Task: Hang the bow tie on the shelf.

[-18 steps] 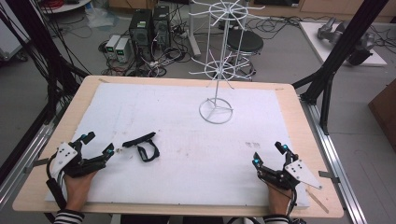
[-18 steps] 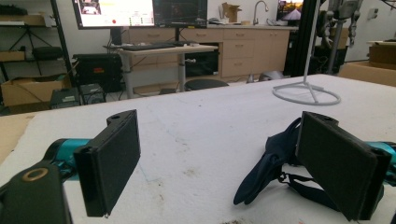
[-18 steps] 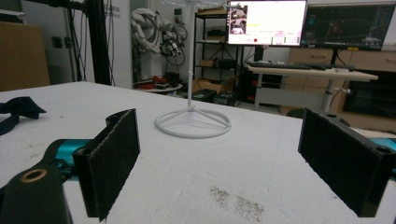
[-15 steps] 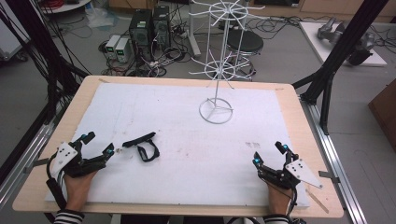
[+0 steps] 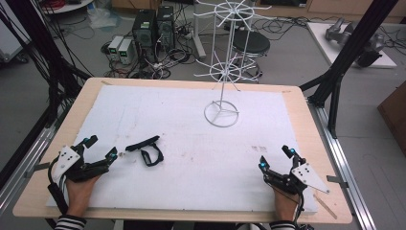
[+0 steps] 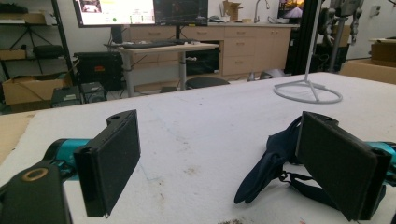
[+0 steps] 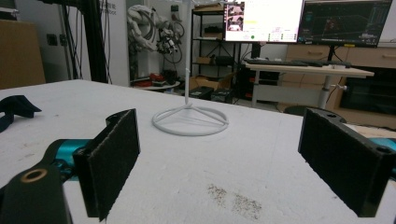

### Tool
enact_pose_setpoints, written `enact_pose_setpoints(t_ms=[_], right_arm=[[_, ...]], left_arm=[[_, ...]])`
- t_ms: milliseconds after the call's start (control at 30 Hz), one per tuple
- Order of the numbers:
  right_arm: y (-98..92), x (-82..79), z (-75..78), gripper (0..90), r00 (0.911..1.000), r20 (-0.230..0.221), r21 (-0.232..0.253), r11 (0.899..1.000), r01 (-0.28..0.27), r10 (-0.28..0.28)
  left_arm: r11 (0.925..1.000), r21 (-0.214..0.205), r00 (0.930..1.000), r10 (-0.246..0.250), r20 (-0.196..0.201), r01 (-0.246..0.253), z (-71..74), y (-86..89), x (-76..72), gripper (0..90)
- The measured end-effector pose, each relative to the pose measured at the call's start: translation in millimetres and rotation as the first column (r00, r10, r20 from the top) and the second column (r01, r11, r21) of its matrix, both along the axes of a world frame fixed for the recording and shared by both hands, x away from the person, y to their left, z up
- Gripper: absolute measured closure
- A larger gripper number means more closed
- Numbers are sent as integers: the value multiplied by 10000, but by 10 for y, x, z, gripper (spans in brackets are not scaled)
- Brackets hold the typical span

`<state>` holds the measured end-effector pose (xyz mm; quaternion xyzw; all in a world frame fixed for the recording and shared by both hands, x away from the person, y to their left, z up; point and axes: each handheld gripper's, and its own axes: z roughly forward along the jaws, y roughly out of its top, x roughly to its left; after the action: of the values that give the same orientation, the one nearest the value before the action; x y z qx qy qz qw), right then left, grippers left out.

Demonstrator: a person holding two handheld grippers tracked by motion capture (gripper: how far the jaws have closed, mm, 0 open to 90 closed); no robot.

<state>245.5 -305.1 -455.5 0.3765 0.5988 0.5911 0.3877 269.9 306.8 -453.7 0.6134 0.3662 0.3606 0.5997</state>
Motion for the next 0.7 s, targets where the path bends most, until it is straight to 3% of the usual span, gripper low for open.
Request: enact_pose_setpoints(t_ms=[233,467,567,700], right_arm=[[8,0,1,118,9999,71,-130,9999,86,-85],[29,-1,3,119,9999,21,-282,9995,113,-113],[30,0,4,118,9999,20,-290,9995,119,-119],[31,0,4,118,9999,11,-288,9995,122,-121]], left_arm=[[10000,-15,10000,-34,-58,34,3,0,8,142],[9991,23,9979,-417,-486,419,32,-7,51,126],[9966,307,9954,-745,-596,765,71,-43,66,126],[9876,864,9882,-1236,-905,1315,125,-96,105,127]])
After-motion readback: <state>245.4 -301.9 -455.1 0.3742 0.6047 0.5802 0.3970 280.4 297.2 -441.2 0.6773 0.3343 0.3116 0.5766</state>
